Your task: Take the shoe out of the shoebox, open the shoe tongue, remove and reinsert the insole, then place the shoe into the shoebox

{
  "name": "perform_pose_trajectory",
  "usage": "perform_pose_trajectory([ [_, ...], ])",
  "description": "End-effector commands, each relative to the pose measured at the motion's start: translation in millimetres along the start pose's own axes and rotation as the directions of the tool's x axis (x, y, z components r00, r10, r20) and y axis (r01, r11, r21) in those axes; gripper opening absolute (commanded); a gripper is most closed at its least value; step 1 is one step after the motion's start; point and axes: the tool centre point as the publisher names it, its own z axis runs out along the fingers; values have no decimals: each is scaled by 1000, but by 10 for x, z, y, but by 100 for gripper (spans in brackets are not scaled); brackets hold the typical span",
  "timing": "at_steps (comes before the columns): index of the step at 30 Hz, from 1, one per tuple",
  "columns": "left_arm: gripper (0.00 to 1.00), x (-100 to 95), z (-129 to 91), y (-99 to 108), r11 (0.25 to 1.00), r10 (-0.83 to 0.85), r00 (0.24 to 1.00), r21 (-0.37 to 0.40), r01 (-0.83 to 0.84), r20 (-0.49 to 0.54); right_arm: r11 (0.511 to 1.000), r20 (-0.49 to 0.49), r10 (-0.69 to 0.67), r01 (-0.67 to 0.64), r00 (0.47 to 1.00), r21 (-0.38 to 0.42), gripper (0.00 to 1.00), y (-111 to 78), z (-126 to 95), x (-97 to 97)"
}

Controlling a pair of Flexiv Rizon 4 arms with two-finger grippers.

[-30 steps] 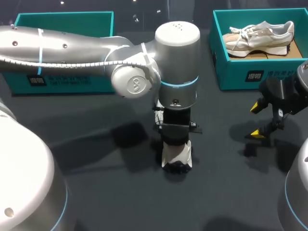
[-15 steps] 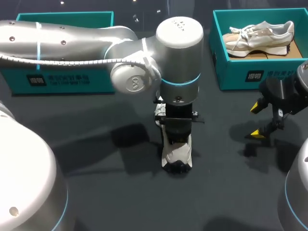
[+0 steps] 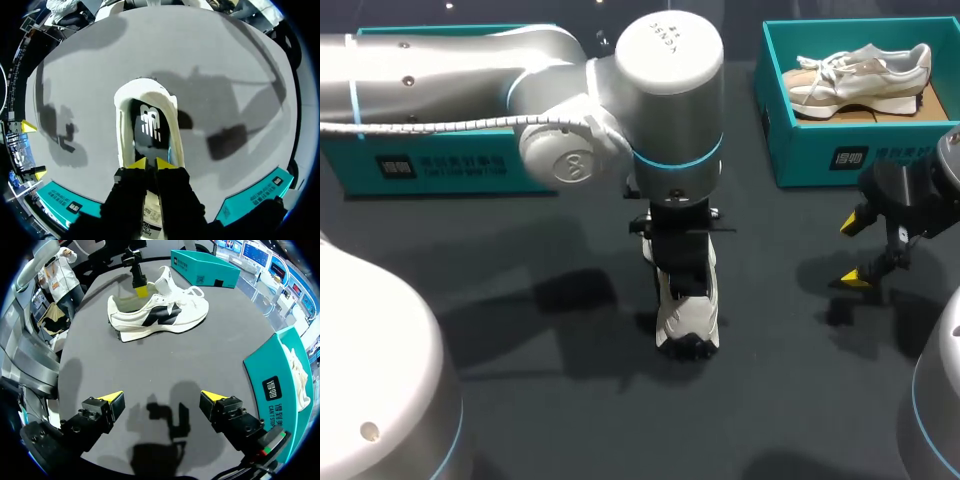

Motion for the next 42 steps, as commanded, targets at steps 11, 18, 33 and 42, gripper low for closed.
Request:
perform_pose_trajectory([
  [11,63,11,188,99,997,-73,997,16,73,-28,1000,3,1,-1,1000,3,100,3,3,14],
  [18,100,49,160,122,996,-92,996,17,92,-18,1000,3,1,-1,1000,3,100,3,3,14],
  [33,100,24,126,286,993,-99,995,67,98,5,1000,3,1,-1,1000,3,100,3,3,14],
  [42,100,36,65,450,993,-90,996,70,90,0,1000,3,1,-1,1000,3,100,3,3,14],
])
